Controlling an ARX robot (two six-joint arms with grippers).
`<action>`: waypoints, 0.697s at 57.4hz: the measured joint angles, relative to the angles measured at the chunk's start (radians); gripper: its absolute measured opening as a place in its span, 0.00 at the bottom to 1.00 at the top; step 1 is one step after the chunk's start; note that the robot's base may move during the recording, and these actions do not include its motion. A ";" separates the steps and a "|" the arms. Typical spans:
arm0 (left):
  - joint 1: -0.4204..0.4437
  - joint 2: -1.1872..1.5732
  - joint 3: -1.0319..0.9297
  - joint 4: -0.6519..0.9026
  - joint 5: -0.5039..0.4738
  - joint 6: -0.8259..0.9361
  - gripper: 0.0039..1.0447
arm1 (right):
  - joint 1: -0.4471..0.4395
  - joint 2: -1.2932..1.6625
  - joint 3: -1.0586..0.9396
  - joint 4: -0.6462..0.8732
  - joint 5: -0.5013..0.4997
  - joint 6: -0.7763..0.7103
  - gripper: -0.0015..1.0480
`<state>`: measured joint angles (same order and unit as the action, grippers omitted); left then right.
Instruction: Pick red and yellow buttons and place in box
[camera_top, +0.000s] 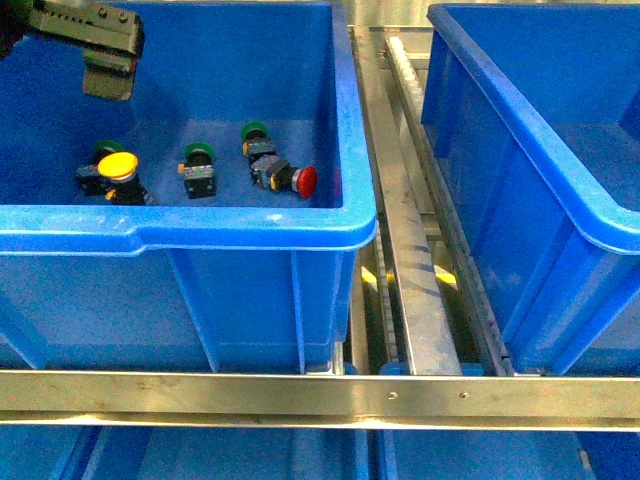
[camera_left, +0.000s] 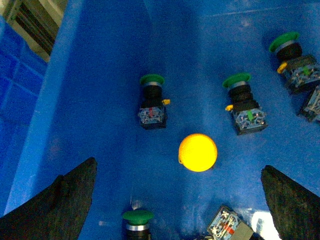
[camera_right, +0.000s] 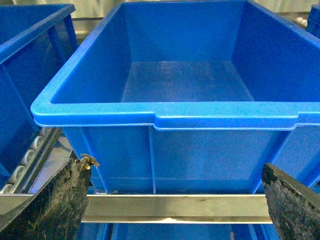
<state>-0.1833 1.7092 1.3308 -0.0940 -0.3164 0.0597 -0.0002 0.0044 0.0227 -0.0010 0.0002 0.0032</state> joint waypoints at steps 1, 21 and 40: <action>0.003 0.004 -0.003 0.001 0.000 0.000 0.93 | 0.000 0.000 0.000 0.000 0.000 0.000 0.94; 0.034 0.076 -0.009 0.027 0.004 -0.002 0.93 | 0.000 0.000 0.000 0.000 0.000 0.000 0.94; 0.035 0.167 0.035 0.029 0.011 0.000 0.93 | 0.000 0.000 0.000 0.000 0.000 0.000 0.94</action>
<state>-0.1486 1.8763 1.3659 -0.0654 -0.3058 0.0593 -0.0002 0.0044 0.0227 -0.0010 0.0002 0.0032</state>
